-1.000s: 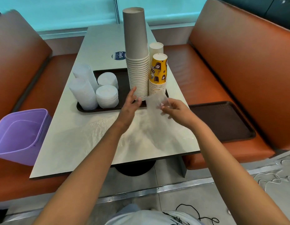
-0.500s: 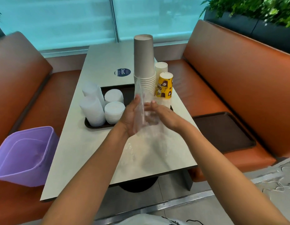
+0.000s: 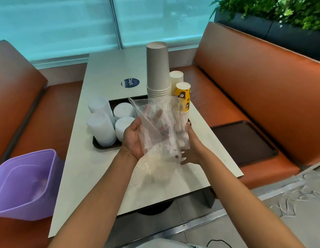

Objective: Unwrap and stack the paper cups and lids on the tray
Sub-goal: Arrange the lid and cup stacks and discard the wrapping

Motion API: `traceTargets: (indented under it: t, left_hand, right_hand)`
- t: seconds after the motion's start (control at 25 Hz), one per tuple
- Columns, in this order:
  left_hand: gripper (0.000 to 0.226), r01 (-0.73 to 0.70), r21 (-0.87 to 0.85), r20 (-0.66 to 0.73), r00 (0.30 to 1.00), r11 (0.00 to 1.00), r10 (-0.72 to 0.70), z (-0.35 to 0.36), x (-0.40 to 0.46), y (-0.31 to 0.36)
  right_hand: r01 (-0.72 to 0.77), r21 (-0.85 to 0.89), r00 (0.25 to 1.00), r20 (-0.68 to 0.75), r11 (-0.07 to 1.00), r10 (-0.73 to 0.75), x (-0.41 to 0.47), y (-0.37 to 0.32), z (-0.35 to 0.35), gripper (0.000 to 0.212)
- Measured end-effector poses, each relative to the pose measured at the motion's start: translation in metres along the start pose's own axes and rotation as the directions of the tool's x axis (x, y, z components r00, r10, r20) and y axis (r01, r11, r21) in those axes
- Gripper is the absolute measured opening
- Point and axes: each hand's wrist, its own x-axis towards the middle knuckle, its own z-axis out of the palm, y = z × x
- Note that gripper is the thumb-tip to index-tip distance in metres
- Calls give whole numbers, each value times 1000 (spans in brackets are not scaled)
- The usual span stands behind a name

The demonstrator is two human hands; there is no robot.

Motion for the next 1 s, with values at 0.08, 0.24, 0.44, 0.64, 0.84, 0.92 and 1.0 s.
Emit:
traceTargets:
  t: [0.08,0.24,0.44,0.64,0.84,0.92,1.0]
  left_hand:
    - [42,5,-79,102,995,997,3,-3,2,1]
    - [48,27,-142,87,996,989,-14,-13,-3,7]
    - [28,20,90,-430,903,996,21,-51,-19,20]
    - [22,463,746,-642,306,480,703,-71,-28,14]
    - [41,347,913,-271,909,-216,317,-38,-14,-59]
    - [54,339,809,-315,940,-480,133,-47,-13,-84]
    - [53,322,780,-275,947,-537,169,-58,-13,-90]
  right_hand:
    - [-33,79,982,191,996,18,6,9,-2,133]
    - [111,299,978,139,948,-158,0,12,1,50]
    - [279,-97,933,-208,955,-294,2,6,-22,55]
    - [142,-316,894,-365,938,-259,5,25,-29,58]
    - [111,-363,881,-395,925,-261,14,43,-26,51]
    - [113,-418,867,-401,901,-295,16,45,-27,42]
    - [129,-480,854,-391,868,-343,15,44,-29,41]
